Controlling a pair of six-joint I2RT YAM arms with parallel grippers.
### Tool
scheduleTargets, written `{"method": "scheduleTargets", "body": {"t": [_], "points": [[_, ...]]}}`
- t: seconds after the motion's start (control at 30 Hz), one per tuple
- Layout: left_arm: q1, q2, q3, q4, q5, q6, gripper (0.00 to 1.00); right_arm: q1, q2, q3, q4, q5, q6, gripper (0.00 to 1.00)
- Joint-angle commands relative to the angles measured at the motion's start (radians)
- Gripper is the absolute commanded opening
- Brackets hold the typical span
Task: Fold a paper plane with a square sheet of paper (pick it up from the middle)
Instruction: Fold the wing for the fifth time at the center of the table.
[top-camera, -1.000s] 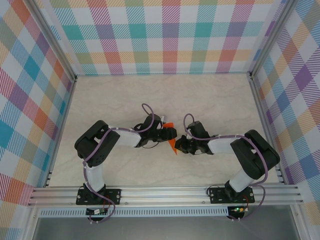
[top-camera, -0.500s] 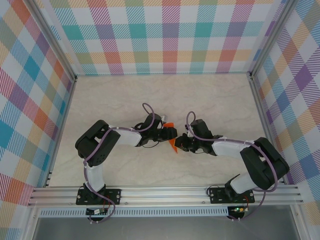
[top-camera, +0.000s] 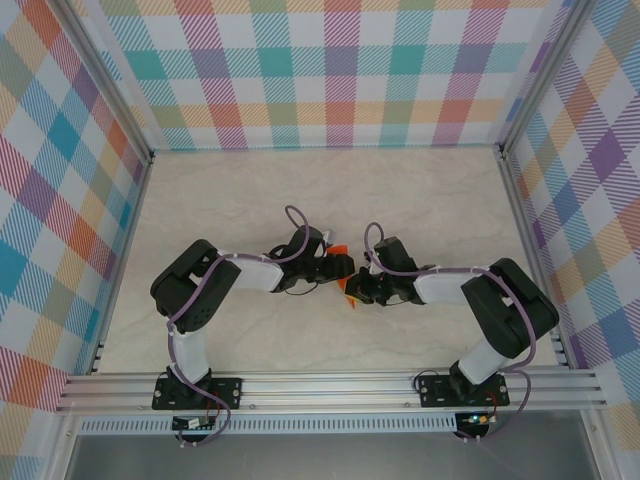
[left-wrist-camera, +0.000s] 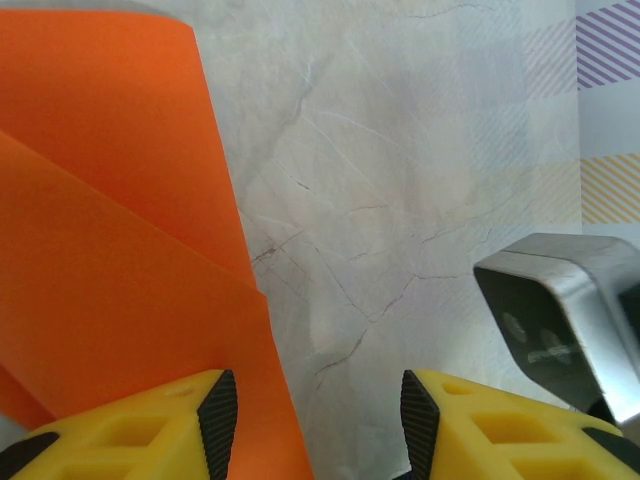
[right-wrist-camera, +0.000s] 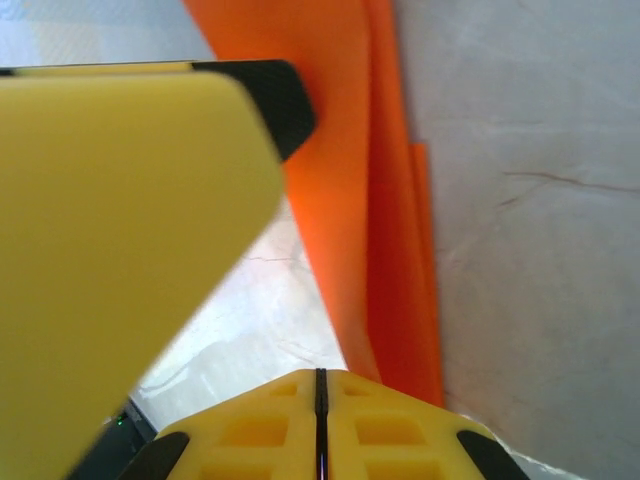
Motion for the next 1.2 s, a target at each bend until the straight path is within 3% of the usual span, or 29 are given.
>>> {"method": "scheduleTargets", "body": {"t": [0.0, 0.57, 0.87, 1.03, 1.17], "points": [[0.003, 0.045, 0.011, -0.048, 0.005, 0.025, 0.49, -0.006, 0.024, -0.001, -0.025, 0.024, -0.026, 0.09], [0.003, 0.057, 0.021, -0.068, 0.01, 0.036, 0.49, -0.039, 0.063, -0.088, -0.014, 0.005, 0.004, 0.09], [0.003, 0.056, 0.024, -0.076, 0.012, 0.037, 0.49, -0.039, -0.058, -0.036, -0.003, -0.085, -0.003, 0.09], [0.003, 0.06, 0.026, -0.071, 0.015, 0.033, 0.49, -0.027, -0.002, 0.015, 0.014, -0.146, 0.0, 0.1], [0.003, 0.06, 0.027, -0.072, 0.019, 0.033, 0.49, -0.014, 0.027, 0.025, -0.029, -0.104, 0.006, 0.1]]}}
